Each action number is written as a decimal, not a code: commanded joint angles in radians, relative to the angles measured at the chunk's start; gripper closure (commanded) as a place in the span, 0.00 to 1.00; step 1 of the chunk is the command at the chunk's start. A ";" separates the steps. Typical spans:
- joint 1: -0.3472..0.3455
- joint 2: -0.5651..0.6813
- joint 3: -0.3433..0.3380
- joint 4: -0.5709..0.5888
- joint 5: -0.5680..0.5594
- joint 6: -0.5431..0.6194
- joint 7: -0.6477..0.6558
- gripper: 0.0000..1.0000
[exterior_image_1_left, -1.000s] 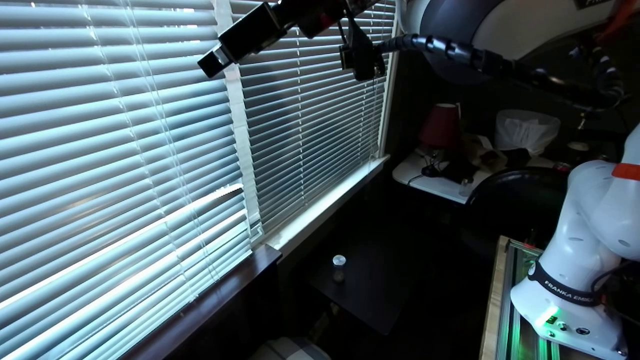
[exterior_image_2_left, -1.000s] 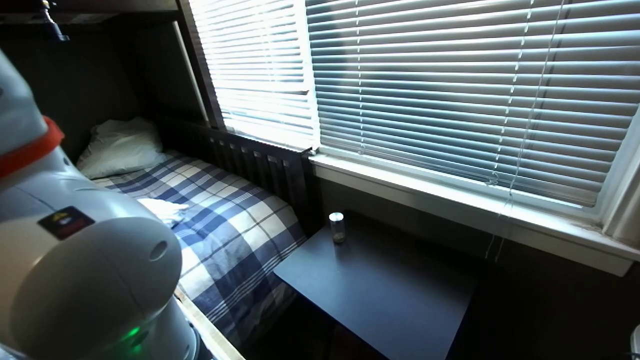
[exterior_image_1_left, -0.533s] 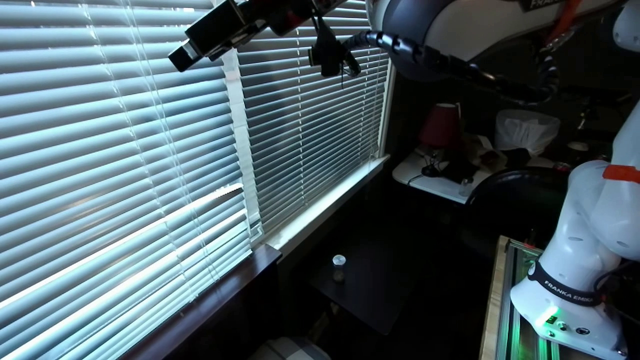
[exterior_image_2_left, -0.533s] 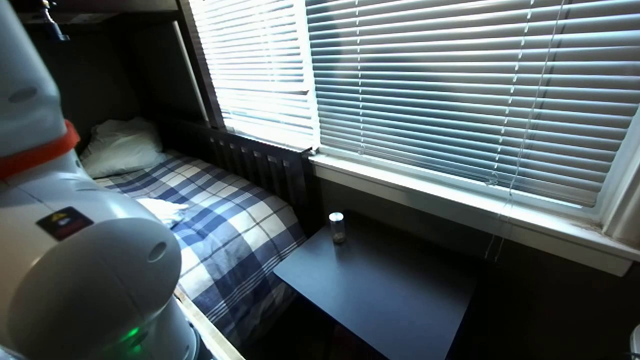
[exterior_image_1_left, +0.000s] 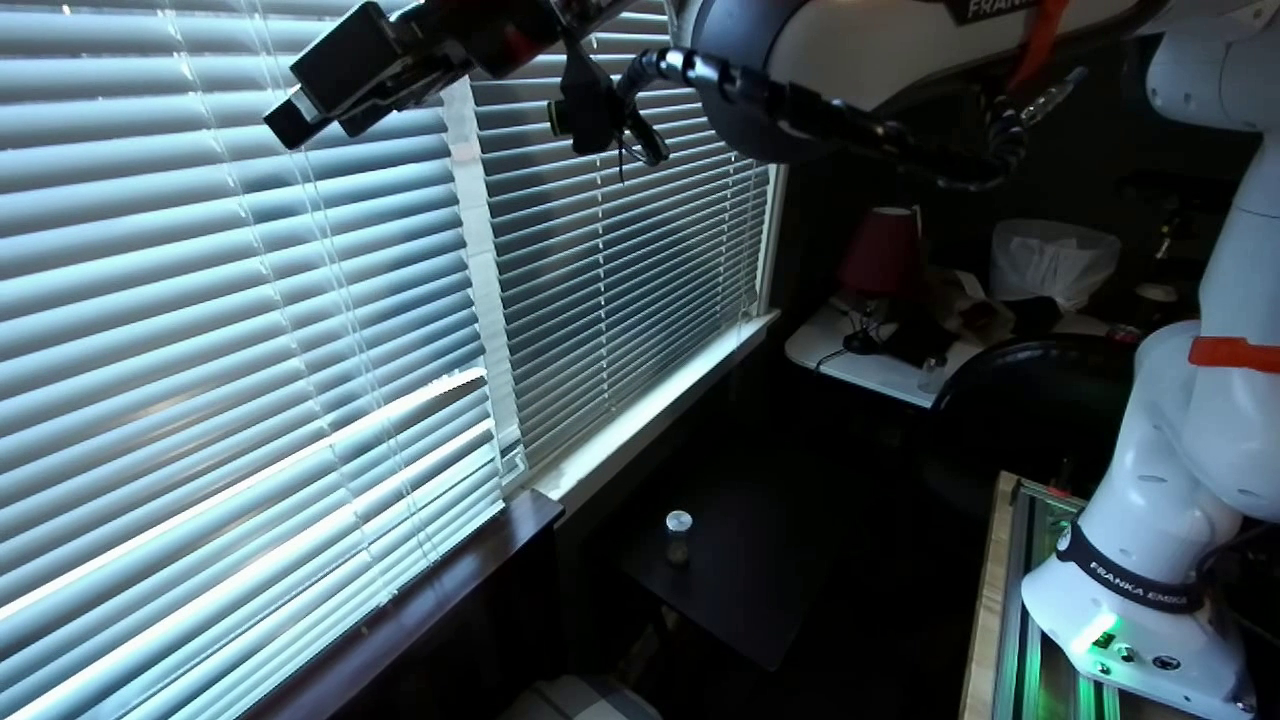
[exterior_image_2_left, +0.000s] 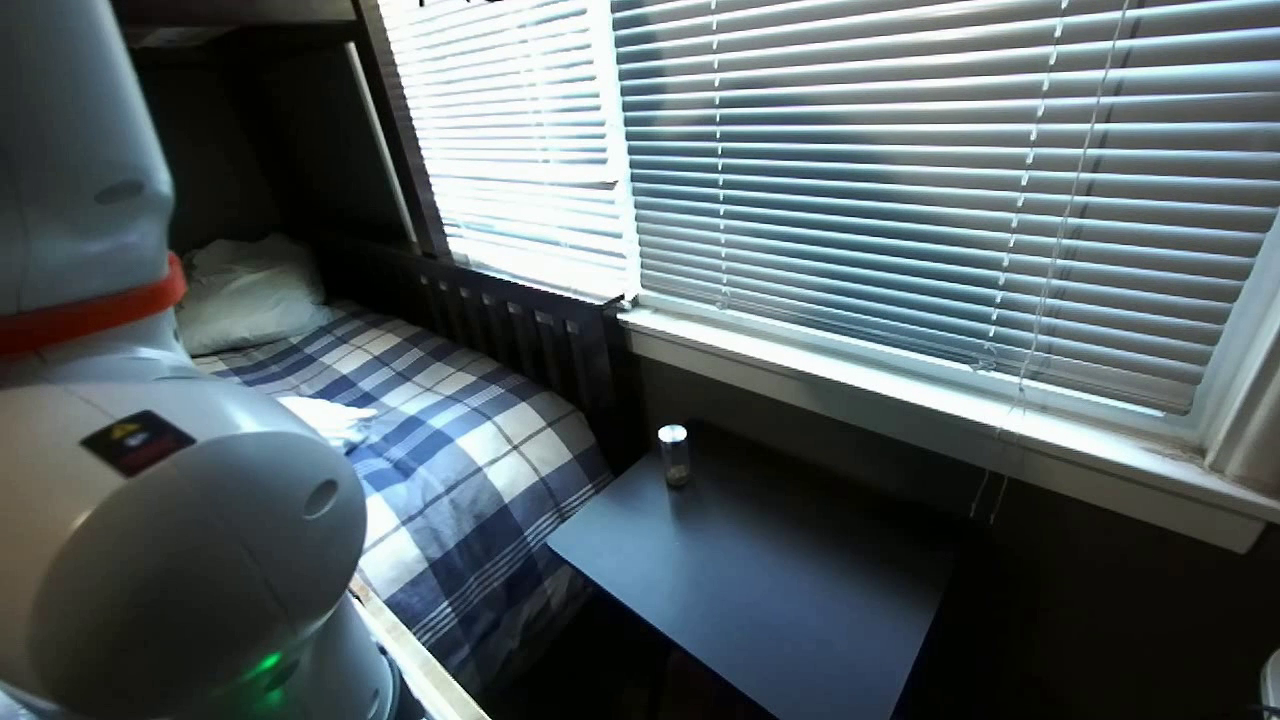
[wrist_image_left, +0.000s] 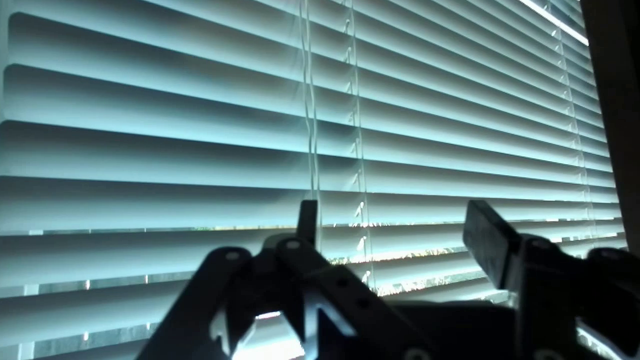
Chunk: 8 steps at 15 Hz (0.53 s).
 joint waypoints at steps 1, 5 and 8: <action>0.018 0.056 -0.001 0.078 -0.031 -0.036 0.003 0.45; 0.025 0.086 -0.006 0.118 -0.035 -0.053 0.001 0.39; 0.026 0.088 -0.011 0.129 -0.044 -0.082 0.011 0.35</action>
